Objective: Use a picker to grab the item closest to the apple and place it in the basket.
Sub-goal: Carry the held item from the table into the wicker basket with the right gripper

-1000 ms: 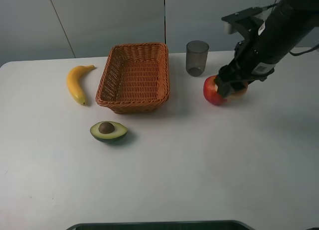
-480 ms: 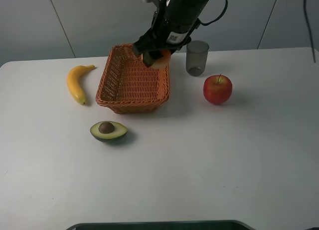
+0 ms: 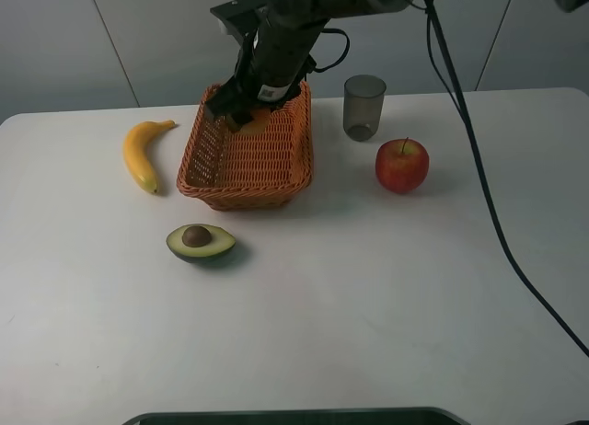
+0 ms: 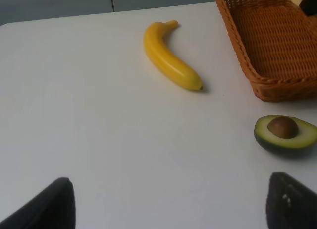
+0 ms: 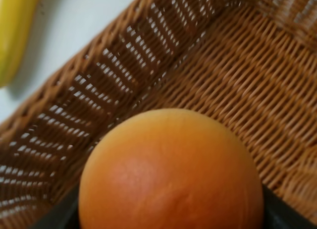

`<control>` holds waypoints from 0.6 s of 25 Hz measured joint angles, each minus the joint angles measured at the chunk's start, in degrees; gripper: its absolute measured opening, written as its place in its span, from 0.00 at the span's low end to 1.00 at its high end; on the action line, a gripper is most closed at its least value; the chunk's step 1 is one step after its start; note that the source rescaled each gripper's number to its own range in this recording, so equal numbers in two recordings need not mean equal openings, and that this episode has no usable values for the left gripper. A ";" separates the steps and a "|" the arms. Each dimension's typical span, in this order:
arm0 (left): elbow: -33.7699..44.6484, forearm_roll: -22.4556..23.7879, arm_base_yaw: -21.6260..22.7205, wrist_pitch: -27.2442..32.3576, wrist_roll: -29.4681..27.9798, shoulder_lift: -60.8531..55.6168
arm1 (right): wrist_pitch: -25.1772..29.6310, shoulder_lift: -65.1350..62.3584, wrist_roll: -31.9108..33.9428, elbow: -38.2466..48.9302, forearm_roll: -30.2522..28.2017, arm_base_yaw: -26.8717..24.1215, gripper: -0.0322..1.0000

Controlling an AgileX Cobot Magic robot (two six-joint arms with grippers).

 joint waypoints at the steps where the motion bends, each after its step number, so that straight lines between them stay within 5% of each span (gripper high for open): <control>1: 0.00 0.00 0.00 0.00 0.00 0.00 | -0.43 0.74 -0.02 0.00 0.00 0.00 0.03; 15: 0.00 0.00 0.00 0.00 0.00 0.00 | -2.97 6.12 -0.02 0.00 -0.02 0.00 0.03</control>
